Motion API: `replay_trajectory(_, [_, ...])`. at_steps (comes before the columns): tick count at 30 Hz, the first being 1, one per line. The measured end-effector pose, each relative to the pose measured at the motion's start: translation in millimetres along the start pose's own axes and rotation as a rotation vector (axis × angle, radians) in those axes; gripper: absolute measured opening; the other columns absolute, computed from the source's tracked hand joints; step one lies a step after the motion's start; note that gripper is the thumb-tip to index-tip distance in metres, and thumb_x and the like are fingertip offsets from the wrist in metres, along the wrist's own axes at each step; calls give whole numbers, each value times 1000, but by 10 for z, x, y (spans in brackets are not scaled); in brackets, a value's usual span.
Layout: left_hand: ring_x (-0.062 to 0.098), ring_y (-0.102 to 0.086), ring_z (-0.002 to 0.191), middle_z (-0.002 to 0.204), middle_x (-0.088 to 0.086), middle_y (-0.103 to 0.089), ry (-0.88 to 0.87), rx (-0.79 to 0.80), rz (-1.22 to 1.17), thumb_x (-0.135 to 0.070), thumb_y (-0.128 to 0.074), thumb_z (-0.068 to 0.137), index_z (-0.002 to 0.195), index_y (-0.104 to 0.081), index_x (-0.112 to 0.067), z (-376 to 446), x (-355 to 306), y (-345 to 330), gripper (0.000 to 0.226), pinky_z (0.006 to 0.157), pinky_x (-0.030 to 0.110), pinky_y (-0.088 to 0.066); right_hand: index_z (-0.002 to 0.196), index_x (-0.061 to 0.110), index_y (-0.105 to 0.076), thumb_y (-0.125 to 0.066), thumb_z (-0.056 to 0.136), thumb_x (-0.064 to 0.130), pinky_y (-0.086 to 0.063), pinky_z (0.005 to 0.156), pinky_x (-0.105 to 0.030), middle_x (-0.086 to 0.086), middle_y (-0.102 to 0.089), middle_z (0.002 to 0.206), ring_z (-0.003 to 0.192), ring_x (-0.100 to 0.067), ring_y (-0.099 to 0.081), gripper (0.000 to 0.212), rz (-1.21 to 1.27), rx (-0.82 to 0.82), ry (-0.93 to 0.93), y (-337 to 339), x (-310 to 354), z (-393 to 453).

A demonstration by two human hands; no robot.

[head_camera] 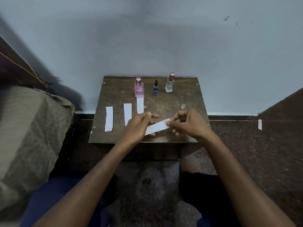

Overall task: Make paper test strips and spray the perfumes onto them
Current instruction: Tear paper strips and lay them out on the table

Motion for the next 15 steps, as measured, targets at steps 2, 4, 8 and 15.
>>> replay_trajectory(2, [14,-80,80,98,3,-82,20,25,-36,-41,-43,114,119,-76,-19,-6,-3,-11,40,69,19,-61,88,9,-75,-83,90,14,-59,60,-21,-8,-78,70,57,-13,-73,10,-7,-11,-11,5,-34,24])
replay_trajectory(4, [18,-82,85,98,7,-82,46,43,-78,-39,-54,110,117,-76,-16,19,48,-26,33,77,30,-66,92,7,-75,-82,91,12,-59,60,-22,-10,-79,73,60,-15,-75,8,54,-33,-47,50,-72,47])
replay_trajectory(8, [20,-82,88,99,14,-81,61,45,-73,-22,-71,102,113,-75,-9,66,184,0,18,80,32,-66,98,5,-76,-79,92,7,-64,67,-28,-13,-80,79,71,-23,-77,7,189,-50,-97,105,-156,131])
replay_trajectory(15, [21,-82,85,90,9,-82,64,32,-23,-16,-76,99,109,-77,-9,83,241,26,13,76,30,-65,104,13,-79,-82,92,13,-66,83,-45,-9,-81,83,76,-25,-78,13,167,-193,-7,145,-143,221])
Point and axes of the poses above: each hand's wrist, its own z-axis towards the middle knuckle, its own y-axis out of the back of the hand, x = y × z, the point moved 4 cm from there along z, towards the middle knuckle
